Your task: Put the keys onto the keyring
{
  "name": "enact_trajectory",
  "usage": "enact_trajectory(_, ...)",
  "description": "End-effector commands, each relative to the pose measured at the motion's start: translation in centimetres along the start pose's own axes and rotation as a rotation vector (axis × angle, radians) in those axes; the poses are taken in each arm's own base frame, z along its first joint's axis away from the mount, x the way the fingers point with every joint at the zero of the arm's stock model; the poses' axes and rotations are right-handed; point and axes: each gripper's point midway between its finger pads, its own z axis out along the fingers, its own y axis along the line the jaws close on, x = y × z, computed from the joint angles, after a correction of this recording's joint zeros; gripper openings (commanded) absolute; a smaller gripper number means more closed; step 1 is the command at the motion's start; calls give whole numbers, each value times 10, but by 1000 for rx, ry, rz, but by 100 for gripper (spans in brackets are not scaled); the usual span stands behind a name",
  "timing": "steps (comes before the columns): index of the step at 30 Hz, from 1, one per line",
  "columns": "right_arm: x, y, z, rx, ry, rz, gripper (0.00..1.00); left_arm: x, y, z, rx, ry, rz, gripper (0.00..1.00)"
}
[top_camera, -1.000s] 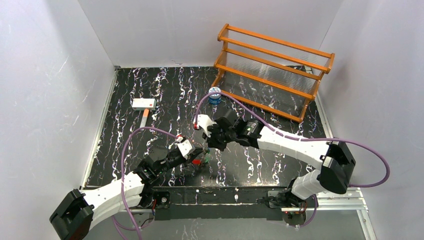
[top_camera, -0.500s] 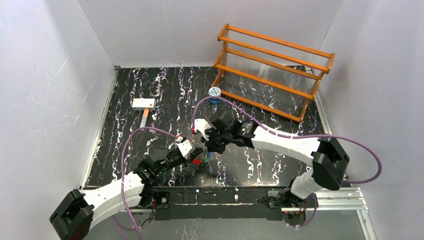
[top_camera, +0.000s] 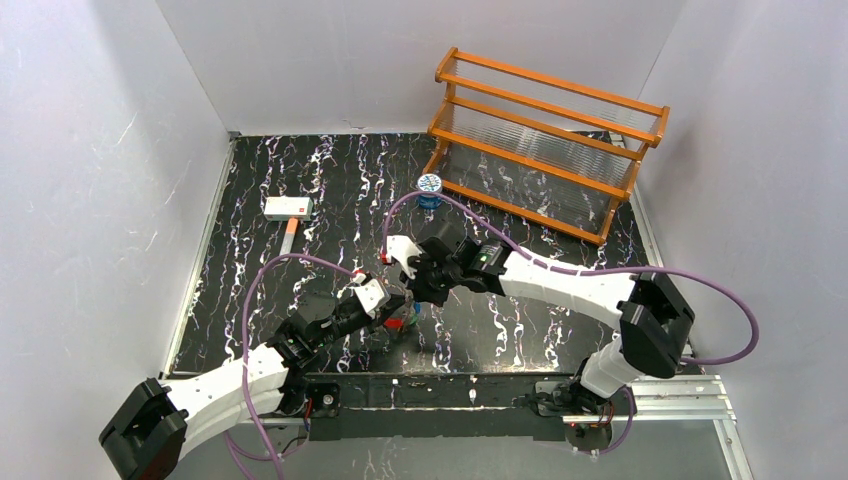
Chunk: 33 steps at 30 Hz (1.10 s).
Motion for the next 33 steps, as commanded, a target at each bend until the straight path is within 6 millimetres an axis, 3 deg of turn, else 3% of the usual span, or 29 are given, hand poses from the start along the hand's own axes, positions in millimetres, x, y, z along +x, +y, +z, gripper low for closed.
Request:
enact_trajectory(1, -38, -4, -21, 36, -124, -27, 1, -18, -1, 2, 10, -56, 10, 0)
enact_trajectory(21, -40, -6, -34, 70, -164, -50, 1, -23, 7, 2, -26, -64, 49, 0)
enact_trajectory(33, -28, -2, -32, 49, -121, -56, 1, -23, 8, 4, -25, -52, 56, 0)
